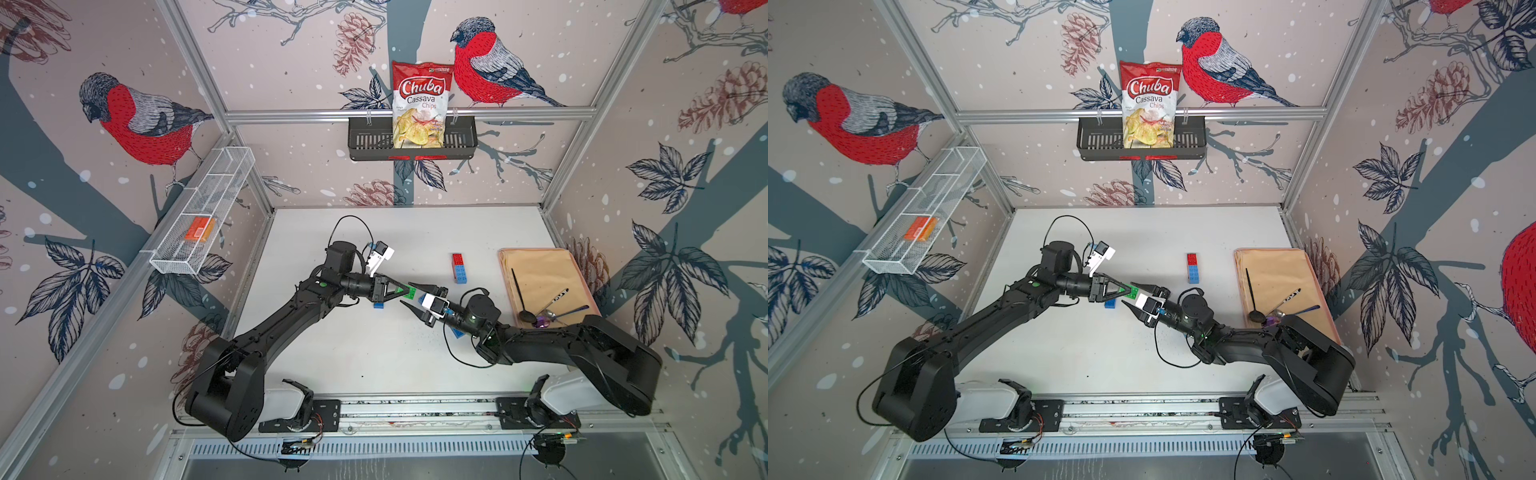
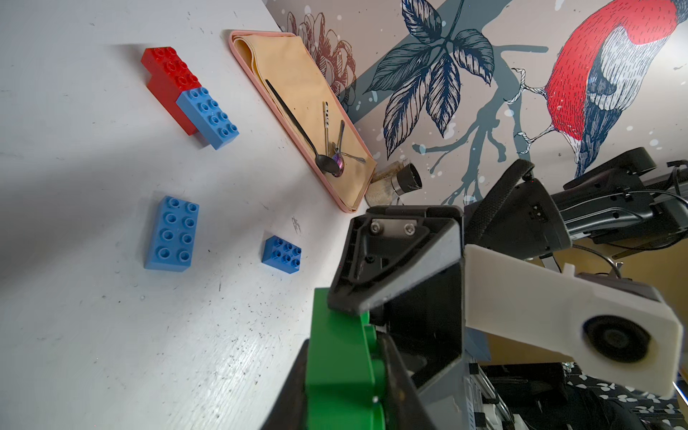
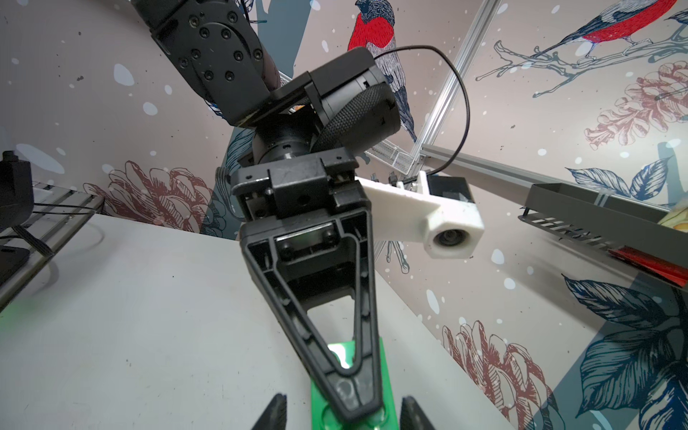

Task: Assemble a rectangle with lego
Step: Adjust the lego brick at the center of the board.

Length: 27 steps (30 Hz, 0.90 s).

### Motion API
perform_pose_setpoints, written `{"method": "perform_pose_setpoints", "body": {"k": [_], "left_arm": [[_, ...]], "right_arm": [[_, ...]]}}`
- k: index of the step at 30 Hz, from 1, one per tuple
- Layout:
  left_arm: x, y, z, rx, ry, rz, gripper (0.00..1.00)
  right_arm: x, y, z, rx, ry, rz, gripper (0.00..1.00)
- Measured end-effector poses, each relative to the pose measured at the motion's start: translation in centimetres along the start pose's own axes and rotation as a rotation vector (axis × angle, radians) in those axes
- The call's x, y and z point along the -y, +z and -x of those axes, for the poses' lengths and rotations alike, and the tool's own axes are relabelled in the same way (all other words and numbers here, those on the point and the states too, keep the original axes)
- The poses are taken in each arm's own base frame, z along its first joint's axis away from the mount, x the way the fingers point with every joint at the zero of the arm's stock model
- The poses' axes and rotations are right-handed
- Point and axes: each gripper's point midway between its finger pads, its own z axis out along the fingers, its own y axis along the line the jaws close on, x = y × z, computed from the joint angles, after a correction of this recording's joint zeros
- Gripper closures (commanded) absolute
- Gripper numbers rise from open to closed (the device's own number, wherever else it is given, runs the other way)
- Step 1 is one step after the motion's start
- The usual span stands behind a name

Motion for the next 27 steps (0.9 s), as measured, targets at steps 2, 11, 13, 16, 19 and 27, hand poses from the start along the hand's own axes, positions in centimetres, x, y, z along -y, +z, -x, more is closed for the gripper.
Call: {"method": "perform_pose_setpoints", "body": {"k": [2, 11, 13, 16, 19, 27], "left_arm": [[0.0, 0.0, 0.0, -0.001, -0.001, 0.001, 0.76], [-0.4, 0.3, -0.1, -0.008, -0.028, 0.003, 0.75], [-0.4, 0.3, -0.1, -0.007, -0.03, 0.004, 0.73], [-0.4, 0.3, 0.1, 0.002, -0.021, 0.007, 0.72], [-0.4, 0.3, 0.3, 0.008, -0.012, 0.008, 0.68], [0.1, -0.1, 1.3, 0.042, 0.038, 0.025, 0.41]], "right_arm": [[0.1, 0.1, -0.1, -0.005, -0.003, -0.004, 0.56], [0.0, 0.2, -0.6, -0.019, -0.015, -0.007, 0.63], [0.0, 0.2, -0.6, -0.019, -0.015, -0.008, 0.63], [0.2, 0.3, -0.7, -0.025, -0.014, -0.015, 0.64], [0.3, 0.4, -0.6, -0.026, -0.014, -0.019, 0.67], [0.4, 0.6, -1.0, -0.054, -0.006, -0.031, 0.69]]}}
